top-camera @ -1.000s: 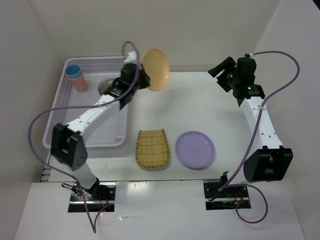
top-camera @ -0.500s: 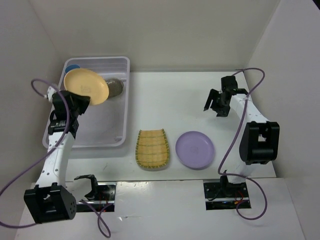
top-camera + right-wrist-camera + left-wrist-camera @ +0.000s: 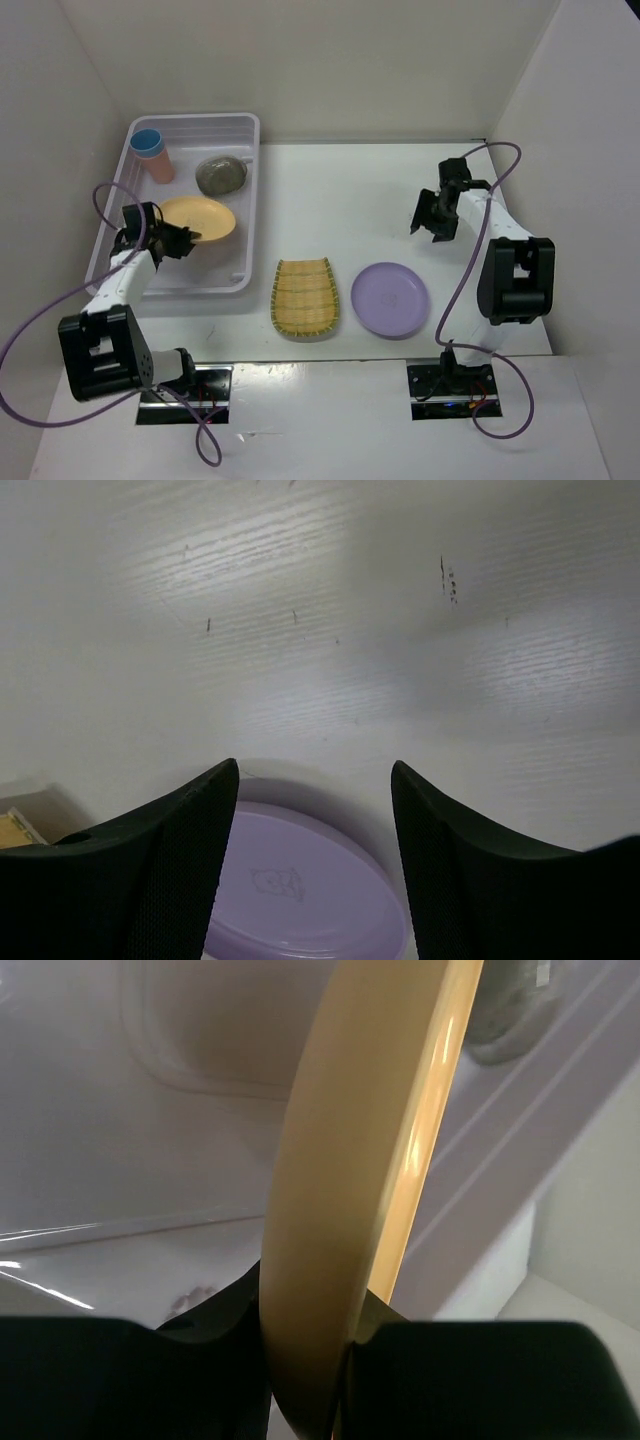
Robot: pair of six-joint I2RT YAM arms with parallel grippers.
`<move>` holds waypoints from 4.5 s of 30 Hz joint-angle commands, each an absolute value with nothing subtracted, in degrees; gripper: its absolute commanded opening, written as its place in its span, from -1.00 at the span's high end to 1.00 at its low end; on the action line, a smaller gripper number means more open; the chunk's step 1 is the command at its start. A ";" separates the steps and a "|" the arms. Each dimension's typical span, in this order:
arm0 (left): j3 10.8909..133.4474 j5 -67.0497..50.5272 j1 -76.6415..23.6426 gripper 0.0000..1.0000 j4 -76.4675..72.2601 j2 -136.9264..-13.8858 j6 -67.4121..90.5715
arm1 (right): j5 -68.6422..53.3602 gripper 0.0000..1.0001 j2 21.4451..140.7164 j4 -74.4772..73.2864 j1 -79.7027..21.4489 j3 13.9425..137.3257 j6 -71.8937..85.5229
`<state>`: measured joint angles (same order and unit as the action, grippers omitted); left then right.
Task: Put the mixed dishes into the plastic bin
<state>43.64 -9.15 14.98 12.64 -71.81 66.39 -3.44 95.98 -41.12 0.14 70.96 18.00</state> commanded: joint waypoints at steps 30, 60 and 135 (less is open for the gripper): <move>55.20 -11.09 15.29 -1.00 17.42 -62.33 73.30 | -6.15 -0.24 99.05 -45.71 -11.59 68.12 17.23; 55.02 -8.88 15.82 -1.00 15.38 -59.67 65.13 | 5.09 -0.34 105.81 -42.02 -18.46 71.89 22.68; 113.39 -8.71 -27.16 -1.00 37.27 -111.88 23.12 | 1.06 1.00 111.63 -30.32 -5.98 79.28 20.74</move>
